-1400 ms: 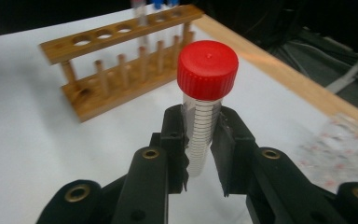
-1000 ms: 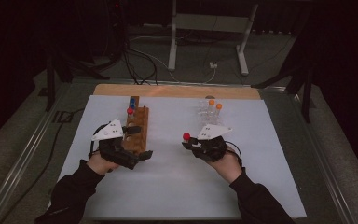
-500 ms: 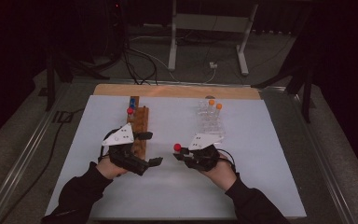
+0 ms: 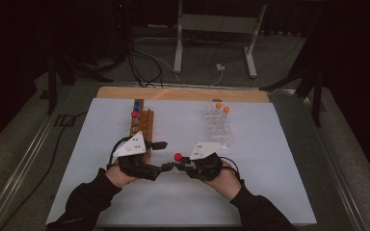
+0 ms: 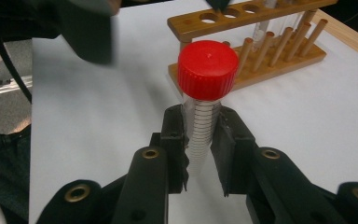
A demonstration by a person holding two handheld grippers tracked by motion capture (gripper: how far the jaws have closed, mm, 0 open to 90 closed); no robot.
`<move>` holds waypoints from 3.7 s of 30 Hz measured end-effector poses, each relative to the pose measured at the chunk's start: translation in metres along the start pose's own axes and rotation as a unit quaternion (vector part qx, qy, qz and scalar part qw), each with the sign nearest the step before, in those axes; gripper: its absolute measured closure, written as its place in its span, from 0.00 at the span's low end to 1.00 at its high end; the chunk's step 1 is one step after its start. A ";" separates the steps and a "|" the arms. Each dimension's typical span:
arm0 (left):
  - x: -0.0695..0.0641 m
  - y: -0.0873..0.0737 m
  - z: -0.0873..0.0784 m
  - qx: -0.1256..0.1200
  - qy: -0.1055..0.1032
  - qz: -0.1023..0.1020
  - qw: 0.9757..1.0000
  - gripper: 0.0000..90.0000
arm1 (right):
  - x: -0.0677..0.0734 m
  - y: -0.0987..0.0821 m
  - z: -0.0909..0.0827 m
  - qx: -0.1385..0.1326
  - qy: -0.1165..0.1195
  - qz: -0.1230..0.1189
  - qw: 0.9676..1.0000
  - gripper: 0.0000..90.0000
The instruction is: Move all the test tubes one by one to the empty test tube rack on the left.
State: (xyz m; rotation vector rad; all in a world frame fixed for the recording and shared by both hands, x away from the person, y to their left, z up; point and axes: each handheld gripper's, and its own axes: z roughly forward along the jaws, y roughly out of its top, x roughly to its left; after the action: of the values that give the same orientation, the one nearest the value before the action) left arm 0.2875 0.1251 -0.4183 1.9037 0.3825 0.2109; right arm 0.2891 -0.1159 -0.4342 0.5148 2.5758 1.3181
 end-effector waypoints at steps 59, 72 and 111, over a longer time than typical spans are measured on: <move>0.065 0.027 -0.062 -0.008 0.182 -0.011 0.983 0.79 | -0.005 0.006 -0.016 -0.066 -0.018 0.040 0.997 0.13; 0.096 0.009 -0.068 -0.022 0.234 -0.051 0.971 0.79 | -0.007 0.006 -0.019 -0.076 -0.008 0.054 0.996 0.00; 0.117 -0.033 -0.029 0.061 0.253 -0.078 0.962 0.79 | -0.009 0.007 -0.026 -0.078 -0.006 0.051 0.996 0.00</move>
State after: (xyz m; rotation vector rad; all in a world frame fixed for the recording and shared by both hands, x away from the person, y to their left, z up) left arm 0.3815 0.2032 -0.4429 1.9146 0.9037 0.5839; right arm 0.2899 -0.1351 -0.4133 0.6290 2.4393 1.5301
